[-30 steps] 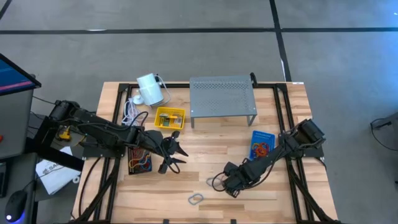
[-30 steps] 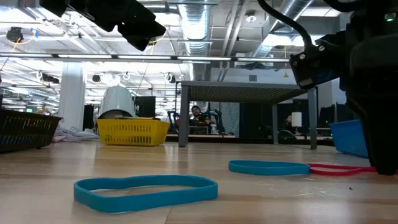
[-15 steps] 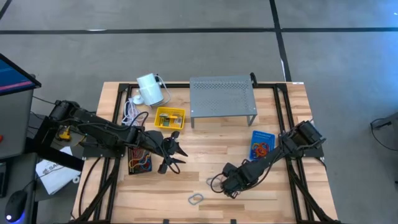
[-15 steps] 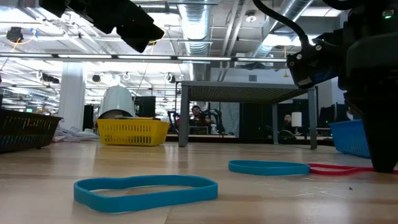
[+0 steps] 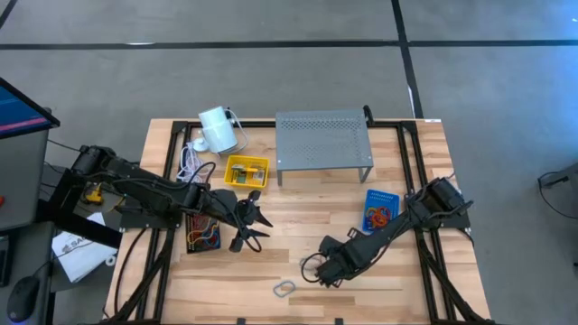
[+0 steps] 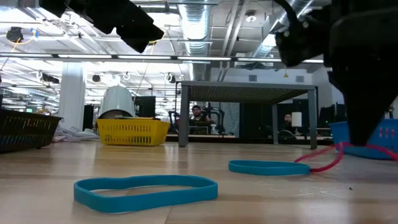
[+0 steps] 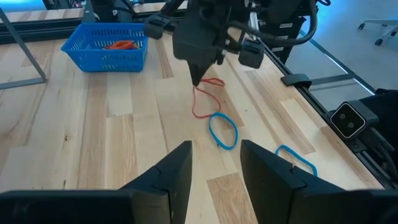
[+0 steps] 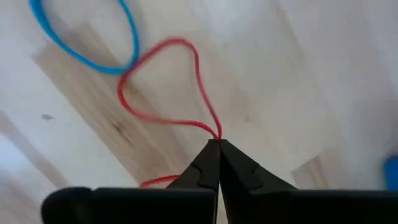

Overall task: Pick & Place Office Desk Supplies
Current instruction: Put the red rubber band into the black bin

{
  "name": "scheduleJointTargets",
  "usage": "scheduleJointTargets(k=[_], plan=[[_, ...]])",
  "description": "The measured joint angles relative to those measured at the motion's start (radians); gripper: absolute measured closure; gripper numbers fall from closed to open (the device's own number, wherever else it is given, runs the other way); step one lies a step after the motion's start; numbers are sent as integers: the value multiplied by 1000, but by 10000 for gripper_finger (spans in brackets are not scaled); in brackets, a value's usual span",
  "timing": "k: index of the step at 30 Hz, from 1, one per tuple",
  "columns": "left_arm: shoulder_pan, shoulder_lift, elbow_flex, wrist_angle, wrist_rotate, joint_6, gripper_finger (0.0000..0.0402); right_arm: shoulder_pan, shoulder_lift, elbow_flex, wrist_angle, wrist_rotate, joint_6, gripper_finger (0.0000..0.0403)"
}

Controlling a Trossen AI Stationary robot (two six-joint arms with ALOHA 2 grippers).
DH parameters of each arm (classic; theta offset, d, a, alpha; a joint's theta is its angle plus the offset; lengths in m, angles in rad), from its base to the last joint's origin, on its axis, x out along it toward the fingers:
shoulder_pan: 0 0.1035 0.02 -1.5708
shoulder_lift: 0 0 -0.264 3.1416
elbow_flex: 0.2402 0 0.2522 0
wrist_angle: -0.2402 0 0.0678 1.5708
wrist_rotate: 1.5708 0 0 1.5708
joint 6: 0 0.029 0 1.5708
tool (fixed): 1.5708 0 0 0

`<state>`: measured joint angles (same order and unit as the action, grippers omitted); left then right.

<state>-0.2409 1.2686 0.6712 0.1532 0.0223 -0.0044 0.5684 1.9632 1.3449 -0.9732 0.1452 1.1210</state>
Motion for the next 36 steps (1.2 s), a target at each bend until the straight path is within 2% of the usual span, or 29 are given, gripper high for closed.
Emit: scheduleJointTargets(k=[6, 12, 21, 29, 36], plan=[[0, 0, 0, -4, 0, 0, 271, 2, 0, 88, -115, 46, -15, 403], [0, 0, 0, 1, 0, -25, 271, 6, 0, 193, -254, 138, -28, 403], [8, 0, 0, 160, -8, -35, 269, 4, -1, 352, -342, 298, -115, 403], [95, 2, 0, 202, -14, -188, 241, 3, -3, 476, -362, 399, -224, 403], [143, 56, 0, 222, 171, -266, 211, -6, -4, 546, -353, 454, -319, 403]])
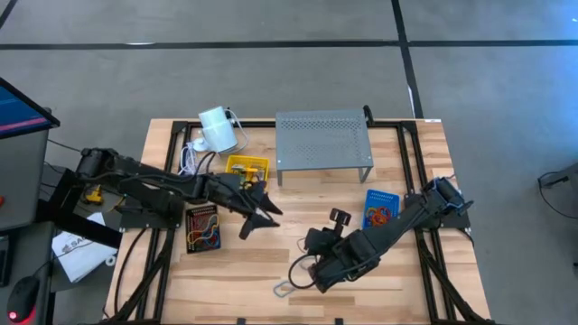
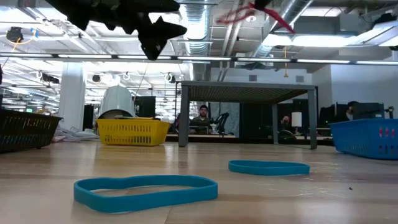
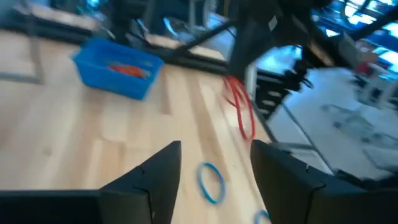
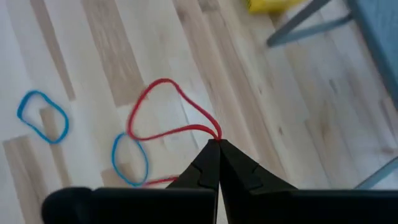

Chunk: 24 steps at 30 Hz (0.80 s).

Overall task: Pick & Place Office Desk Supplies
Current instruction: Put the red rubber band into the black bin

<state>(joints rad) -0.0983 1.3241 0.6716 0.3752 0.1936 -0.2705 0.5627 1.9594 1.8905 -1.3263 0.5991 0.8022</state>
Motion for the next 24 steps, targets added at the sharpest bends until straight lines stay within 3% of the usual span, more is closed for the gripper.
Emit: scheduleJointTargets(k=[4, 9, 24], plan=[[-1, 62, 1, 74, 111, -62, 189, -14, -1, 7, 47, 7, -61, 403], [-1, 130, 3, 179, 170, -153, 162, -40, -1, 7, 89, 6, -116, 403], [-1, 176, 48, 204, 172, -158, 161, -92, -1, 7, 184, 0, -244, 403]])
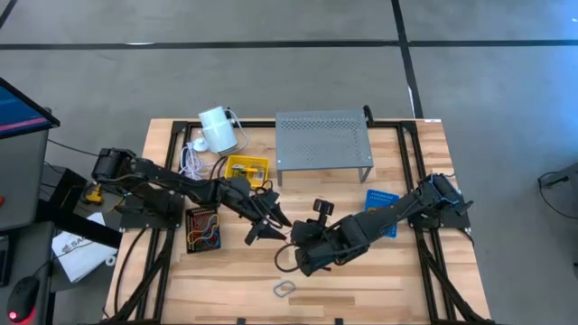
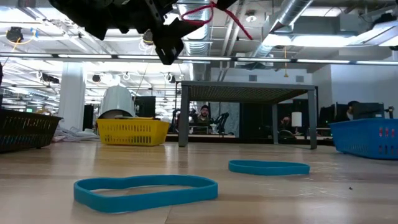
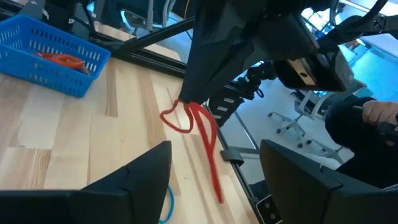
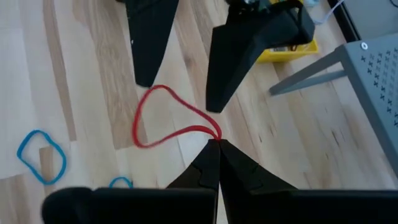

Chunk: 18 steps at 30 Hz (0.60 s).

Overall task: Pick & Place Office Desk Supplies
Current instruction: Put the red rubber band into the black bin

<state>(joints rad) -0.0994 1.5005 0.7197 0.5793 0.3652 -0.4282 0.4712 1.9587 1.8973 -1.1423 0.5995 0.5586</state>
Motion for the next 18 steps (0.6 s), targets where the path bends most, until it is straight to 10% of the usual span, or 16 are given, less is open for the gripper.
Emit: scheduleJointTargets(k=[11, 18], plan=[[-14, 1, 0, -21, 0, 0, 239, -30, 0, 0, 55, 0, -62, 403], [-21, 1, 0, -14, 59, 45, 380, -27, 0, 0, 59, -4, -64, 403]])
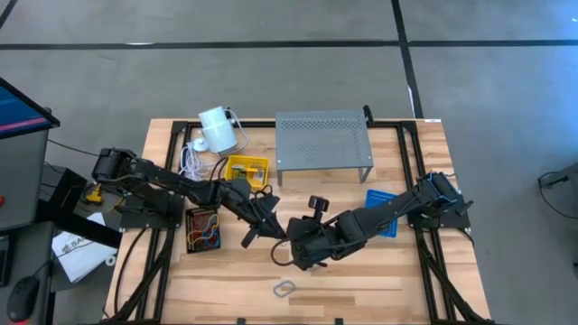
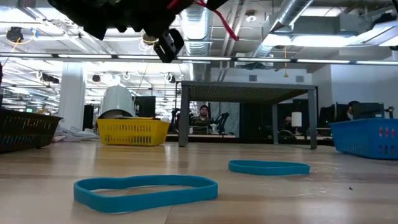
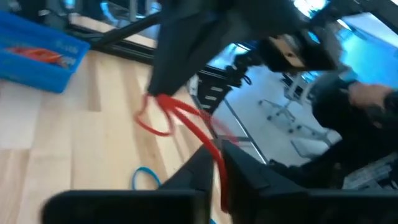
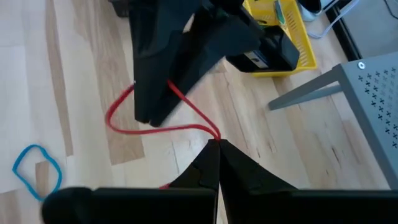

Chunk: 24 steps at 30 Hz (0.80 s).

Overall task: Pick & Place Office Desk Supplies
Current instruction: Put the red rubber band into the black bin

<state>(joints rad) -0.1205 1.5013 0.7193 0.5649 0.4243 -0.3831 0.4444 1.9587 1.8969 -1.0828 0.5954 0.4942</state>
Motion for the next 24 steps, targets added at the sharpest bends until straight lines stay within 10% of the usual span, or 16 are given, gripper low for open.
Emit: scheduleJointTargets(k=[12, 24], plan=[[-24, 0, 0, 0, 21, 45, 401, -1, 0, 0, 0, -52, 3, 379], [-24, -17, -1, -19, 19, 43, 401, -1, 1, 0, 30, -100, 19, 181]])
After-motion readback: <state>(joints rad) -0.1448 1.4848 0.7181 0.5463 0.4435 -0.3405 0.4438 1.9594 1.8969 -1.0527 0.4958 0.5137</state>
